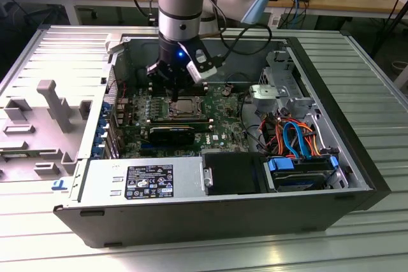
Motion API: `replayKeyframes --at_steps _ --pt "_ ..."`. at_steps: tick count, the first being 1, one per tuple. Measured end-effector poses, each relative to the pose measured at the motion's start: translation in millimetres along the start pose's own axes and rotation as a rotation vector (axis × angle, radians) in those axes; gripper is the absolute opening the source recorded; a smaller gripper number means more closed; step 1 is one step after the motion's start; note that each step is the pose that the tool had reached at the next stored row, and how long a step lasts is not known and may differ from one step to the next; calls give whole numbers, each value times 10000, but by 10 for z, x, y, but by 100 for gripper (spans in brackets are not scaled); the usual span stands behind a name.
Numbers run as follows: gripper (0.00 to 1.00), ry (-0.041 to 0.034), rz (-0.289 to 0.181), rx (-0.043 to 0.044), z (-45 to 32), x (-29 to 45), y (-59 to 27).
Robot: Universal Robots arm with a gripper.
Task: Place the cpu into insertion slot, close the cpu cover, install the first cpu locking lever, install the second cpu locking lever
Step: 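Install the first cpu locking lever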
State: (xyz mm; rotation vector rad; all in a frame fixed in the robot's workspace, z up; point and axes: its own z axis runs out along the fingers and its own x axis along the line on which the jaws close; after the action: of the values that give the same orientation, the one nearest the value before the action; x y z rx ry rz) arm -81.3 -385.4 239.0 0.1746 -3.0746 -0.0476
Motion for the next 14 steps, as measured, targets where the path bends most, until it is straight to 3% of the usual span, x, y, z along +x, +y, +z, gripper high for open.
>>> replayKeyframes --at_steps 14 --pt "11 -116 118 4 -16 278 90"
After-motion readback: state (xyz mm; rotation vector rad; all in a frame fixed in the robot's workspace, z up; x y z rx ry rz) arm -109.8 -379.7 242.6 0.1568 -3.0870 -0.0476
